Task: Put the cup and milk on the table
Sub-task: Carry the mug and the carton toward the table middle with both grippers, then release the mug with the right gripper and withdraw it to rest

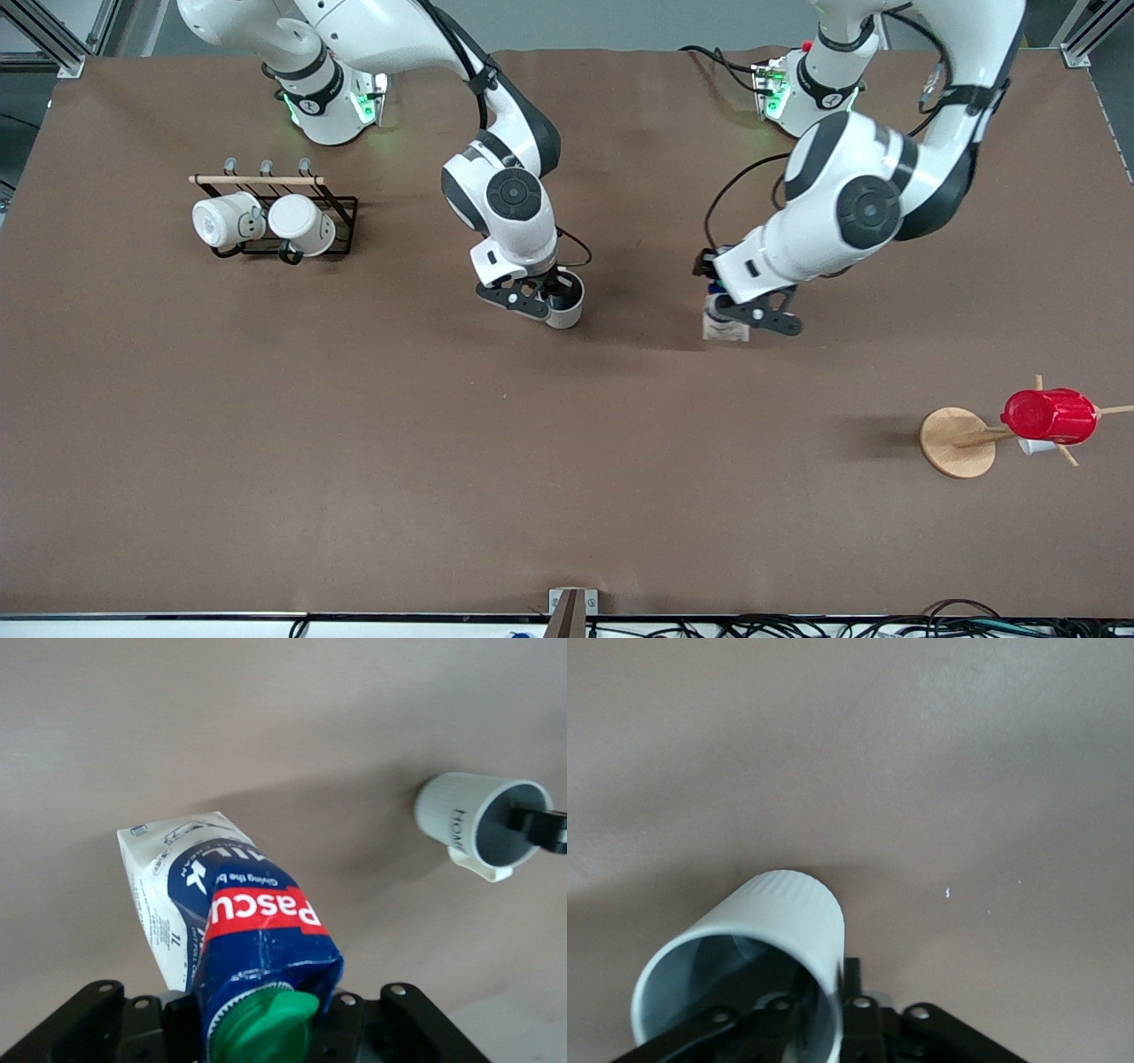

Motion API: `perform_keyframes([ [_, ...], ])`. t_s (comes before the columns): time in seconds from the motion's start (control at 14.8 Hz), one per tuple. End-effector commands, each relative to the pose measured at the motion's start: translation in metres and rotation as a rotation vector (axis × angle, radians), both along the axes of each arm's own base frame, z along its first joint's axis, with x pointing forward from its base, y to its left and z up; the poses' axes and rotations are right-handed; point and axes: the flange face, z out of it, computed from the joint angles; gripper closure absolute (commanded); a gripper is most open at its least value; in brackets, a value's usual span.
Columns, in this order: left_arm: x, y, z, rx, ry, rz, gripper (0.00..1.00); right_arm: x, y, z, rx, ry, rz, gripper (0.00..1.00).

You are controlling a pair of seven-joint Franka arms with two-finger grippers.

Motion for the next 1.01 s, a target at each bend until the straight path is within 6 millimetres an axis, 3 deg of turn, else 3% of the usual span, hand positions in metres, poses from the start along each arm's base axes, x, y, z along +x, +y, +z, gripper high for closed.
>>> perform_keyframes([
  [0.0, 0.010, -0.042, -0.010, -0.040, 0.059, 0.043, 0.99, 0.000, 0.000, 0.018, -0.006, -0.019, 0.003, 0.00],
  [0.07, 0.013, -0.054, -0.012, -0.048, 0.074, 0.070, 0.99, 0.001, -0.001, 0.023, -0.003, -0.023, 0.003, 0.00],
  [0.2, 0.019, -0.068, -0.018, -0.060, 0.085, 0.094, 0.99, 0.006, -0.011, 0.056, -0.002, -0.036, 0.002, 0.00],
  [0.34, 0.020, -0.088, -0.018, -0.100, 0.071, 0.083, 1.00, 0.025, -0.047, 0.100, -0.059, -0.064, 0.010, 0.00],
  [0.47, 0.021, -0.102, -0.022, -0.142, 0.028, 0.097, 1.00, 0.050, -0.098, 0.152, -0.077, -0.096, -0.006, 0.00],
  [0.61, 0.015, -0.121, -0.018, -0.191, -0.014, 0.092, 1.00, 0.075, -0.163, 0.195, -0.074, -0.100, 0.056, 0.00],
  [0.74, 0.007, -0.129, -0.021, -0.196, -0.005, 0.080, 0.99, 0.090, -0.234, 0.227, -0.080, -0.077, 0.141, 0.00],
  [0.94, -0.007, -0.126, -0.038, -0.171, 0.022, 0.051, 0.99, 0.094, -0.320, 0.258, -0.078, -0.018, 0.242, 0.00],
])
